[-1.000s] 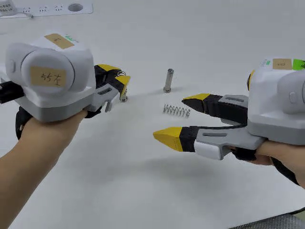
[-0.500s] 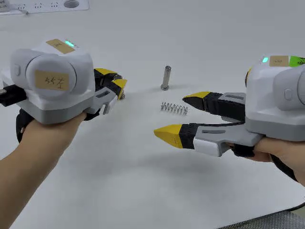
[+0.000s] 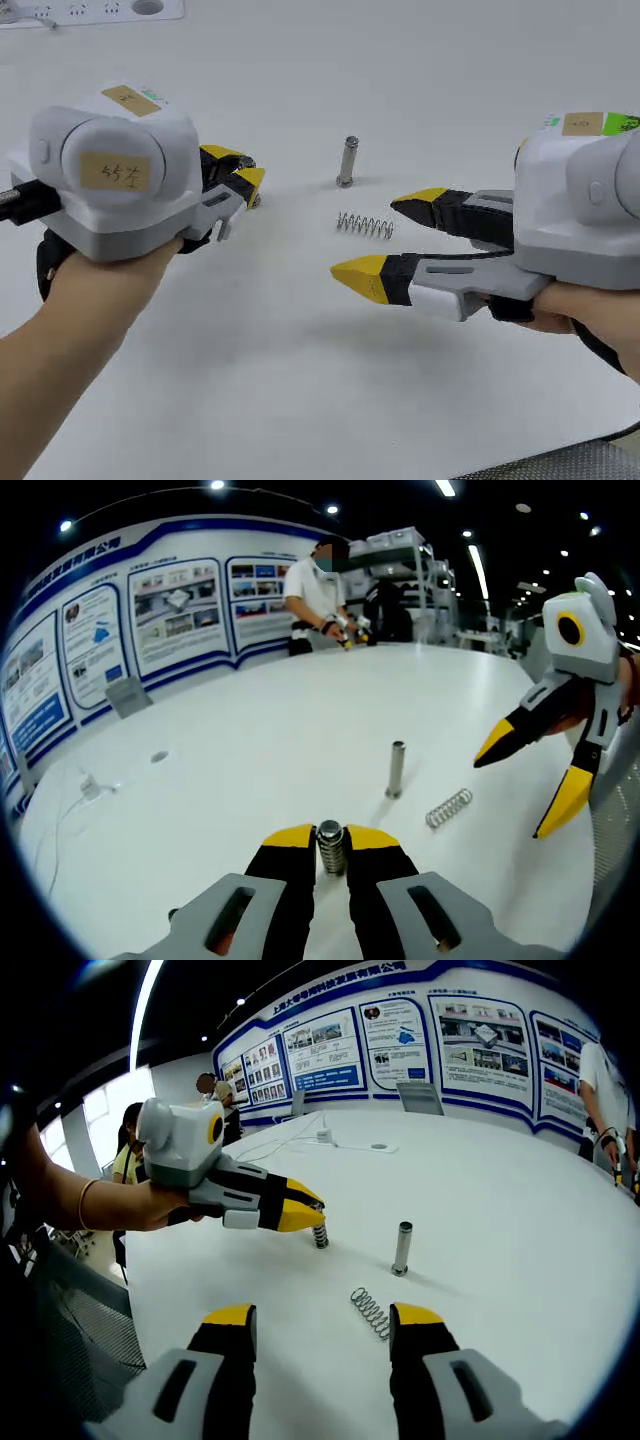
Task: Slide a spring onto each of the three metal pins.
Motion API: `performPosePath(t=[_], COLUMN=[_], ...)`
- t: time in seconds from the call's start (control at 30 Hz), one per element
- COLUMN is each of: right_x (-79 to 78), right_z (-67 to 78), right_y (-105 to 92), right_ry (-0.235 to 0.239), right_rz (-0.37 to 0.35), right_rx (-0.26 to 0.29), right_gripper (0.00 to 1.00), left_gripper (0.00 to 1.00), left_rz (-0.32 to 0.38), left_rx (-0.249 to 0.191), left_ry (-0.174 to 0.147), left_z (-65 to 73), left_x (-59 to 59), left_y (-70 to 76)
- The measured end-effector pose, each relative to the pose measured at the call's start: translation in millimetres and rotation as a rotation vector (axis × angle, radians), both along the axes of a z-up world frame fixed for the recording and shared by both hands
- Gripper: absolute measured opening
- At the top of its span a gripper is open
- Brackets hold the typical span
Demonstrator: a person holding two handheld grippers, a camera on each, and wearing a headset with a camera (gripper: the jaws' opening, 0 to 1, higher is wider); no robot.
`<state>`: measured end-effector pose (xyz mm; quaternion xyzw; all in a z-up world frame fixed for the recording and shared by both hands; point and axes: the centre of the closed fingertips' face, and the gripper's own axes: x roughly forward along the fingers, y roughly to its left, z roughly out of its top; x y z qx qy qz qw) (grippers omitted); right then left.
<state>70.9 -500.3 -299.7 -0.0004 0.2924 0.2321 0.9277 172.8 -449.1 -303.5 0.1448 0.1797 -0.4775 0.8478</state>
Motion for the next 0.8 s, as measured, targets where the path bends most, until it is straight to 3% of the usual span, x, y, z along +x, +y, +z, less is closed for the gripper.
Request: performPosePath(t=[0.33,0.5,0.6,0.8], right_x=[1.5,3.2,5.3,10.4], right_z=[-0.5,-0.1,-0.1,-0.6], right_y=[-6.9,-12.3,-16.3,-22.8], right_ry=[-0.002,-0.005,-0.002,-0.001], right_rz=[-0.008,-0.015,-0.021,-0.003], right_rx=[-0.027,-0.049,-0.06,-0.089], right_gripper=[0.47,0.44,0.42,0.36], left_gripper=[0.14,0.2,0.22,0.31], left_rz=[0.006,0.018,0.027,0.026], left_rx=[0.004,-0.02,-0.034,-0.056], left_ry=[0.006,0.014,0.042,0.043], left_z=[0.7,8.9,12.6,24.4], left_x=[0.7,3.0,2.3,-0.7], left_y=[1.1,3.0,4.7,8.6])
